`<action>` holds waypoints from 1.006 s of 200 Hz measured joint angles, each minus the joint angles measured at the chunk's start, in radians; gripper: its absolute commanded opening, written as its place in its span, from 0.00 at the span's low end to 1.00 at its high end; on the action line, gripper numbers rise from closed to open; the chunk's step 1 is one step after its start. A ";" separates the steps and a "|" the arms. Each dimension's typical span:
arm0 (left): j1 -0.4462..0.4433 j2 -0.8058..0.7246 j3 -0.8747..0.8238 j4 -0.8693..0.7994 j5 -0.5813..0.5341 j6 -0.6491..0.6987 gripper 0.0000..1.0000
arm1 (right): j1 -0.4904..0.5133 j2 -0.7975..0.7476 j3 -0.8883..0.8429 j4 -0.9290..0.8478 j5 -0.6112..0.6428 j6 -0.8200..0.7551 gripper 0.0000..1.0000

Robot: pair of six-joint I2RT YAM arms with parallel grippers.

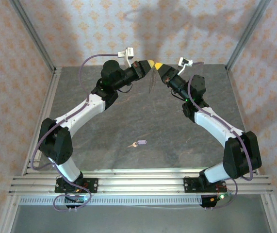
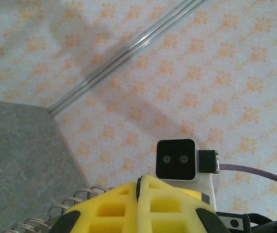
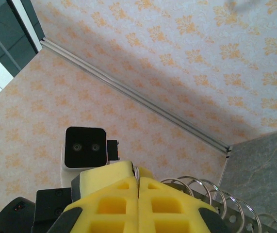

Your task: Put the keys on the keyring

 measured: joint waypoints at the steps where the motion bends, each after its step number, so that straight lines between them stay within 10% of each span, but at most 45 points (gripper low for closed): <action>1: 0.000 0.000 0.000 0.000 0.000 0.000 0.00 | 0.000 0.000 0.000 0.000 0.000 0.000 0.00; 48: -0.010 0.000 0.003 -0.001 0.011 0.027 0.00 | -0.027 -0.025 0.000 -0.046 0.001 -0.019 0.44; 201: 0.087 0.059 0.178 -0.124 0.306 0.227 0.00 | -0.162 -0.071 -0.002 -0.074 -0.161 -0.044 0.42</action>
